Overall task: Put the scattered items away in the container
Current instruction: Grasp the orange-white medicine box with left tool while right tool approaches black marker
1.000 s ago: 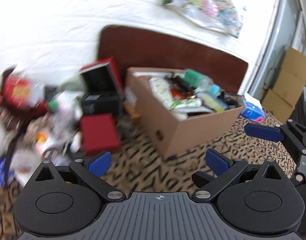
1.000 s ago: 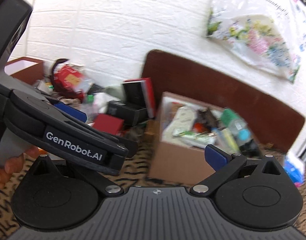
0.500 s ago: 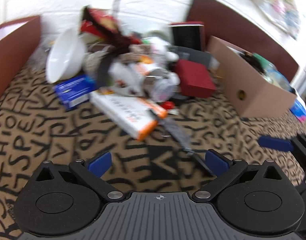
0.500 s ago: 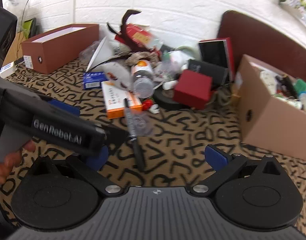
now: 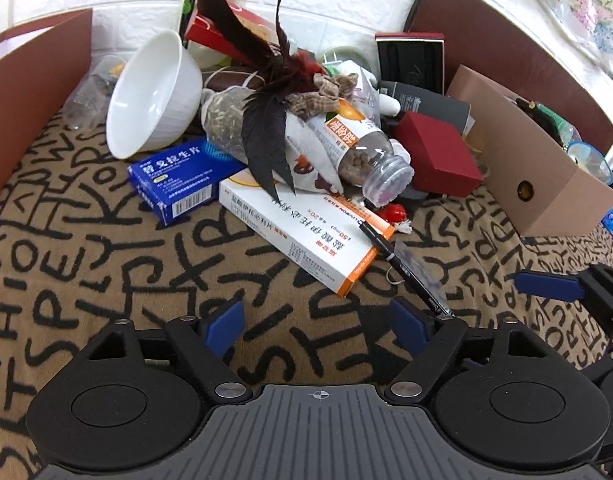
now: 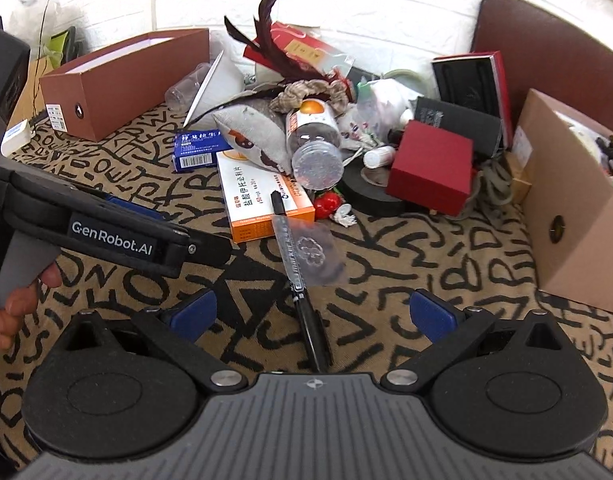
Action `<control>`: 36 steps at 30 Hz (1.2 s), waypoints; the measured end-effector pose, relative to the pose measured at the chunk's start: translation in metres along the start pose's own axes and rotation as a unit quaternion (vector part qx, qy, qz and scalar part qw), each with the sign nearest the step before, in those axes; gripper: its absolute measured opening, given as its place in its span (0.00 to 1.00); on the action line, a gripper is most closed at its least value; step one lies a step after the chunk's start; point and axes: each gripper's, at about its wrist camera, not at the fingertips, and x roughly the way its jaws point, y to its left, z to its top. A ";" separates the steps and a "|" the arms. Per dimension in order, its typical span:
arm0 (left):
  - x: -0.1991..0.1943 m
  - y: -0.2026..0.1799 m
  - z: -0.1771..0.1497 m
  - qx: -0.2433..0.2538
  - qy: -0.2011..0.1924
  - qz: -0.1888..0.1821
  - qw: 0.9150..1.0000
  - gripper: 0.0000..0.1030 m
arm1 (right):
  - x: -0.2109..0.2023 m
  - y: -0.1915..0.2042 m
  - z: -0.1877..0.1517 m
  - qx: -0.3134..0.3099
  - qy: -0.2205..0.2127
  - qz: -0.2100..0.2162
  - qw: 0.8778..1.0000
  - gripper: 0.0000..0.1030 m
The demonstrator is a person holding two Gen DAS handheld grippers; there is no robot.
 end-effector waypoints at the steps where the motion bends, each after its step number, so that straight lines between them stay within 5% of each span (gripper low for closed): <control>1: 0.002 0.000 0.001 0.004 0.000 0.000 1.000 0.82 | 0.003 0.000 0.001 0.000 0.001 0.000 1.000 0.98; 9: 0.013 0.006 0.014 0.006 0.001 -0.007 1.000 0.80 | 0.026 -0.005 0.012 0.000 0.012 0.010 1.000 0.88; 20: 0.033 0.018 0.035 -0.007 0.006 -0.022 1.000 0.81 | 0.069 0.007 0.039 -0.050 -0.005 0.085 0.995 0.86; 23: 0.033 0.020 0.037 -0.005 0.007 -0.029 1.000 0.70 | 0.078 0.012 0.041 -0.035 0.006 0.102 0.994 0.70; 33: -0.009 0.023 -0.003 0.009 0.033 -0.042 0.999 0.67 | 0.030 0.048 0.006 -0.067 0.025 0.129 0.989 0.69; 36: -0.023 0.019 -0.021 0.021 0.038 -0.040 0.998 0.76 | 0.010 0.062 -0.009 -0.065 0.033 0.165 0.984 0.68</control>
